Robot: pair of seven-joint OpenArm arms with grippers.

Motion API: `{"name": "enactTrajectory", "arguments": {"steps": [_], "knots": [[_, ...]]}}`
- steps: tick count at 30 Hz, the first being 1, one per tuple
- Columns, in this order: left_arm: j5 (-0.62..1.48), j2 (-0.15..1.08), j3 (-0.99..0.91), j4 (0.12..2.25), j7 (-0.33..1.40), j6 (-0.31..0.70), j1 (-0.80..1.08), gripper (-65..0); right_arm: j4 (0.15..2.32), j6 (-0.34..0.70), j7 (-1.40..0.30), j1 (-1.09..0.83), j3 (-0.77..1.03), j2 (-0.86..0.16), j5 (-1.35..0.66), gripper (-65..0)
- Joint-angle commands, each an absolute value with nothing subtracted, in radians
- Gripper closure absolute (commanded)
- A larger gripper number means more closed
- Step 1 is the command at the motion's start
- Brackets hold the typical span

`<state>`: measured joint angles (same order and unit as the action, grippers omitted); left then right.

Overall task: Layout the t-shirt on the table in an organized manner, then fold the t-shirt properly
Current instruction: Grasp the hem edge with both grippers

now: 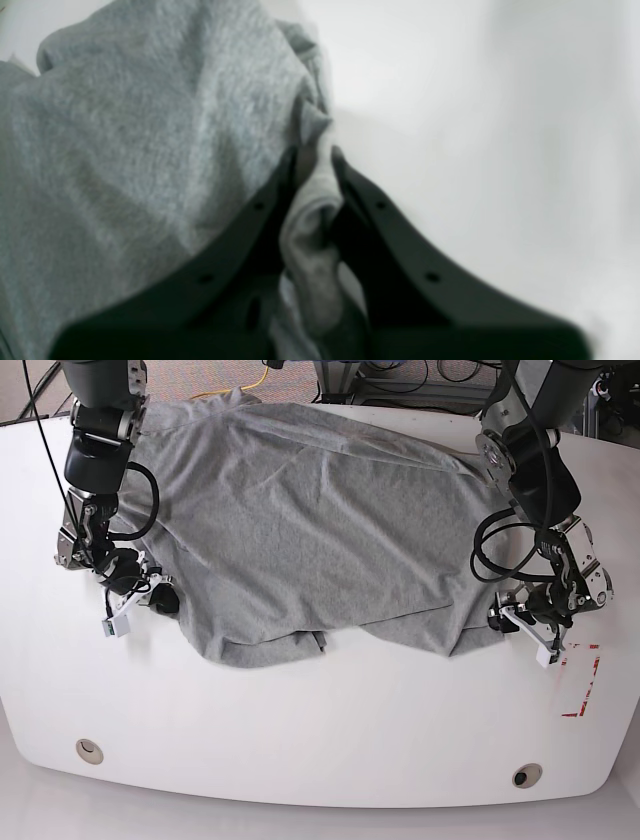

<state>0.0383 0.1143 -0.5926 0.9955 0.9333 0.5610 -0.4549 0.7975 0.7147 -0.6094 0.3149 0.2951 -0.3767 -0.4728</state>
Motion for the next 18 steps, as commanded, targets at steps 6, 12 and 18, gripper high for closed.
{"name": "enactTrajectory", "arguments": {"steps": [6, 12, 18], "knots": [[0.045, 0.127, -0.588, 1.006, 0.921, 0.562, -0.479, -37.6, 0.792, 0.698, -0.688, 0.312, 0.289, -0.383, -0.409, 0.0], [0.045, 0.143, -0.588, 1.006, 0.921, 0.562, -0.458, -37.4, 0.792, 0.698, -0.688, 0.312, 0.289, -0.383, -0.409, 0.0], [0.045, 0.140, -0.588, 0.955, 0.920, 0.562, -0.461, -37.2, 0.792, 0.698, -0.688, 0.312, 0.289, -0.381, -0.410, 0.0]]}}
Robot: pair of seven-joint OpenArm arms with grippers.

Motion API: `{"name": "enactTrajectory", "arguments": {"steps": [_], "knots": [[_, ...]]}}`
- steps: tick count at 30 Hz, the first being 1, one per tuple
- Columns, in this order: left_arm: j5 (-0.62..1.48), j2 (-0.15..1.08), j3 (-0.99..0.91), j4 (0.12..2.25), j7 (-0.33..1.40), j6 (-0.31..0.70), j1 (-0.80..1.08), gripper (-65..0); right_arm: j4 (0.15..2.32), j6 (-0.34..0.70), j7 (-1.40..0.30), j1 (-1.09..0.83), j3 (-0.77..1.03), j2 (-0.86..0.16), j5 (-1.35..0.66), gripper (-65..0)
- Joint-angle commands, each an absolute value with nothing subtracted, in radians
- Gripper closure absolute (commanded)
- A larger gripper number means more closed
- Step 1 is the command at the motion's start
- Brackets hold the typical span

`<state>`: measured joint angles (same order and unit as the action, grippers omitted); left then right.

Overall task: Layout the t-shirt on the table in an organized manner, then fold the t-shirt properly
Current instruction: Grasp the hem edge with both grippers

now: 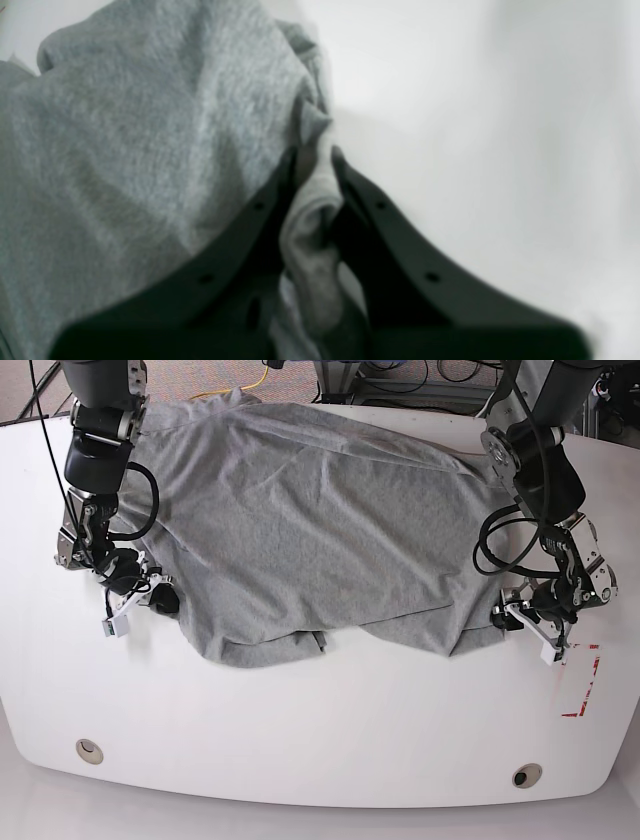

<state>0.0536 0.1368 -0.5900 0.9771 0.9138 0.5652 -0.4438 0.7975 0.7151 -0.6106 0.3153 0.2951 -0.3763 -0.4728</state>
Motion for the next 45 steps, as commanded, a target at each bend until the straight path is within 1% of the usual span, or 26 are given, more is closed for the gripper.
{"name": "enactTrajectory", "arguments": {"steps": [1, 9, 16, 26, 28, 29, 30, 32, 33, 34, 35, 37, 38, 41, 45], "knots": [[0.047, 0.140, -0.588, 0.938, 0.918, 0.562, -0.461, -37.2, 0.792, 0.698, -0.688, 0.312, 0.289, -0.381, -0.410, 0.0], [0.050, 0.119, -0.584, 0.906, 0.858, 0.562, -0.464, -37.4, 0.792, 0.698, -0.691, 0.311, 0.289, -0.383, -0.410, 0.0], [0.053, 0.090, -0.516, 0.909, 0.883, 0.568, -0.466, -37.4, 0.792, 0.698, -0.708, 0.311, 0.291, -0.383, -0.410, 0.0], [0.053, 0.074, -0.516, 0.911, 0.881, 0.562, -0.466, -36.8, 0.794, 0.698, -0.708, 0.311, 0.291, -0.383, -0.410, 0.0], [0.053, 0.074, -0.516, 0.911, 0.880, 0.562, -0.466, -34.2, 0.794, 0.698, -0.708, 0.311, 0.291, -0.383, -0.410, 0.0], [0.053, 0.074, -0.518, 0.911, 0.880, 0.562, -0.466, -30.3, 0.794, 0.698, -0.708, 0.311, 0.291, -0.383, -0.410, 0.0], [0.053, 0.074, -0.518, 0.911, 0.878, 0.562, -0.466, -28.6, 0.794, 0.698, -0.708, 0.311, 0.291, -0.383, -0.410, 0.0], [0.053, 0.074, -0.518, 0.911, 0.878, 0.562, -0.466, -21.7, 0.794, 0.698, -0.708, 0.311, 0.292, -0.383, -0.410, 0.0], [0.053, 0.074, -0.518, 0.911, 0.877, 0.562, -0.466, -19.7, 0.794, 0.698, -0.708, 0.311, 0.292, -0.383, -0.410, 0.0], [0.053, 0.074, -0.518, 0.911, 0.871, 0.561, -0.467, -14.9, 0.794, 0.698, -0.708, 0.311, 0.292, -0.383, -0.410, 0.0], [0.053, 0.074, -0.518, 0.911, 0.863, 0.556, -0.469, -11.5, 0.794, 0.698, -0.708, 0.311, 0.292, -0.383, -0.410, 0.0], [0.053, 0.074, -0.518, 0.911, 0.848, 0.522, -0.476, -2.5, 0.794, 0.698, -0.708, 0.311, 0.292, -0.383, -0.410, 0.0], [0.051, 0.074, -0.518, 0.911, 0.843, 0.506, -0.476, 0.0, 0.794, 0.698, -0.708, 0.311, 0.292, -0.383, -0.410, 0.0], [0.051, 0.074, -0.518, 0.912, 0.837, 0.464, -0.476, 0.0, 0.794, 0.698, -0.708, 0.311, 0.292, -0.383, -0.410, 0.0], [0.053, 0.074, -0.518, 0.914, 0.835, 0.472, -0.479, 0.0, 0.803, 0.698, -0.710, 0.311, 0.292, -0.383, -0.410, 0.0]]}}
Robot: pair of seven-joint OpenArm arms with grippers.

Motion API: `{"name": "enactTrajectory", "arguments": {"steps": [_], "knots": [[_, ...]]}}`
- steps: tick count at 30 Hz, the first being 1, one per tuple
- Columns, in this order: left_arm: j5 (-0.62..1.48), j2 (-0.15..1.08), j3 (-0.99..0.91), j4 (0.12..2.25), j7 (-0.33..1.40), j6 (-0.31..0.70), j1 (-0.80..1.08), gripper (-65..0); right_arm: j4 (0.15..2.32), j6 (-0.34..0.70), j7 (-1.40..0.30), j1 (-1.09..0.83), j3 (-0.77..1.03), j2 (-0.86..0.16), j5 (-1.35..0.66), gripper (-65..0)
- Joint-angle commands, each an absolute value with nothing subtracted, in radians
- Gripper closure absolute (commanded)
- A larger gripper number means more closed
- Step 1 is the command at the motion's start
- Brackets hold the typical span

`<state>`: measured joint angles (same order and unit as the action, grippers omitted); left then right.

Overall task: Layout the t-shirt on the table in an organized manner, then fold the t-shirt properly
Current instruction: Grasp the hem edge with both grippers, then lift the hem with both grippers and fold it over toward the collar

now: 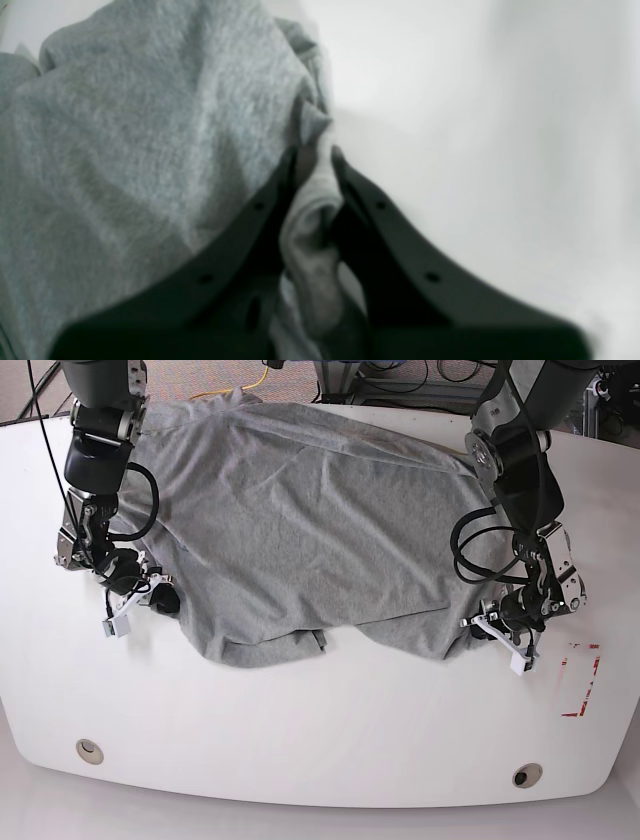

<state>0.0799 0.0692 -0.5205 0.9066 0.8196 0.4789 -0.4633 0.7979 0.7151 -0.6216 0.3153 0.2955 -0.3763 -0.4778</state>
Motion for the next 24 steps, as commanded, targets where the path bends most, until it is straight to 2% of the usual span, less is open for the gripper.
{"name": "enactTrajectory", "arguments": {"steps": [1, 8, 14, 24], "knots": [[0.053, 0.074, -0.518, 0.920, 0.835, 0.479, -0.481, 0.0, 0.819, 0.698, -0.710, 0.311, 0.292, -0.383, -0.410, 0.0], [0.053, 0.073, -0.518, 1.102, 0.895, 0.532, -0.479, 0.0, 0.984, 0.698, -0.786, 0.286, 0.295, -0.383, -0.412, 0.0], [0.053, 0.071, -0.518, 1.273, 0.967, 0.559, -0.498, 0.0, 1.121, 0.698, -0.877, 0.292, 0.383, -0.383, -0.412, 0.0], [0.053, 0.073, -0.513, 1.405, 1.052, 0.578, -0.578, 0.0, 1.179, 0.698, -0.963, 0.407, 0.400, -0.430, -0.410, 0.0]]}}
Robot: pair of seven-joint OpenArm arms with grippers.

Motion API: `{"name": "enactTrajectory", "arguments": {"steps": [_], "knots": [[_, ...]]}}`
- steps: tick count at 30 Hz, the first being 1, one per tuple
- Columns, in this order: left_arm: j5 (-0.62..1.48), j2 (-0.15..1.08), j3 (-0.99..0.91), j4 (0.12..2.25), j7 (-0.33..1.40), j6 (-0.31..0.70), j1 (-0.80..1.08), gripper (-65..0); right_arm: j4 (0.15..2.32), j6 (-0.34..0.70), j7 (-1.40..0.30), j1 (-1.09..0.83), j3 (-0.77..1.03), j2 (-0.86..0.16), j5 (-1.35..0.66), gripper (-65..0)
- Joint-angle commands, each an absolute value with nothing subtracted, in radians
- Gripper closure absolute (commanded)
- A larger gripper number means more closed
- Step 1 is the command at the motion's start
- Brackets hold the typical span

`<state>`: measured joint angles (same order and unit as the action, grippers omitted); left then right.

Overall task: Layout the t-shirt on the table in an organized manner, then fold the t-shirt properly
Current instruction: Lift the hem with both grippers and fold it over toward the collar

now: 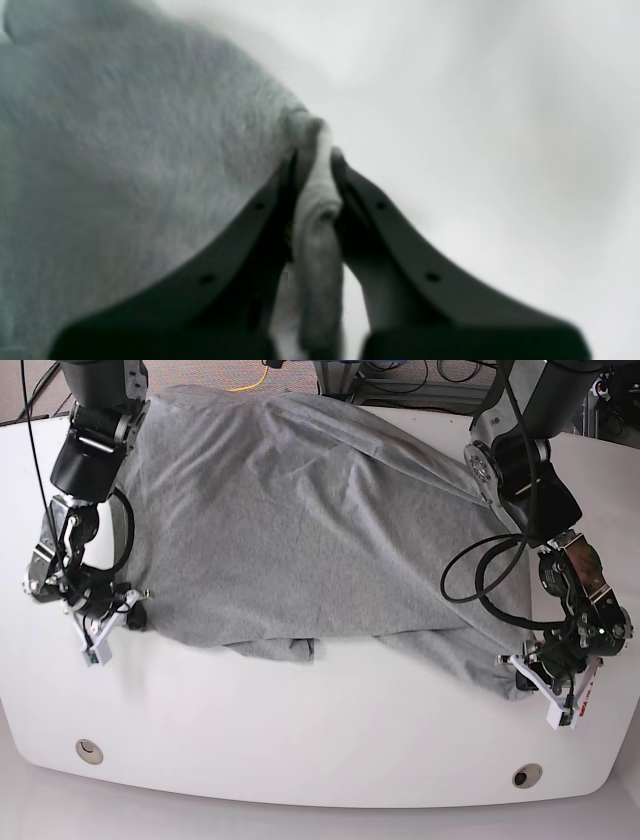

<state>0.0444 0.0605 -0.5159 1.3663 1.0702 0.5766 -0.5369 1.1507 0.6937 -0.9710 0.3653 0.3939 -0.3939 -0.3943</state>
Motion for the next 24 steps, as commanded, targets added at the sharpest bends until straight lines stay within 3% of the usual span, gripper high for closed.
{"name": "enactTrajectory", "arguments": {"steps": [1, 15, 24], "knots": [[0.053, 0.074, -0.513, 1.411, 1.056, 0.578, -0.584, 0.0, 1.179, 0.698, -0.966, 0.420, 0.400, -0.435, -0.410, 0.0], [0.050, 0.097, -0.513, 1.412, 1.056, 0.578, -0.555, 0.0, 1.173, 0.698, -0.969, 0.455, 0.401, -0.466, -0.401, 0.0], [0.050, 0.107, -0.515, 1.422, 1.056, 0.602, -0.463, 0.0, 1.181, 0.698, -0.969, 0.361, 0.403, -0.466, -0.410, 0.0]]}}
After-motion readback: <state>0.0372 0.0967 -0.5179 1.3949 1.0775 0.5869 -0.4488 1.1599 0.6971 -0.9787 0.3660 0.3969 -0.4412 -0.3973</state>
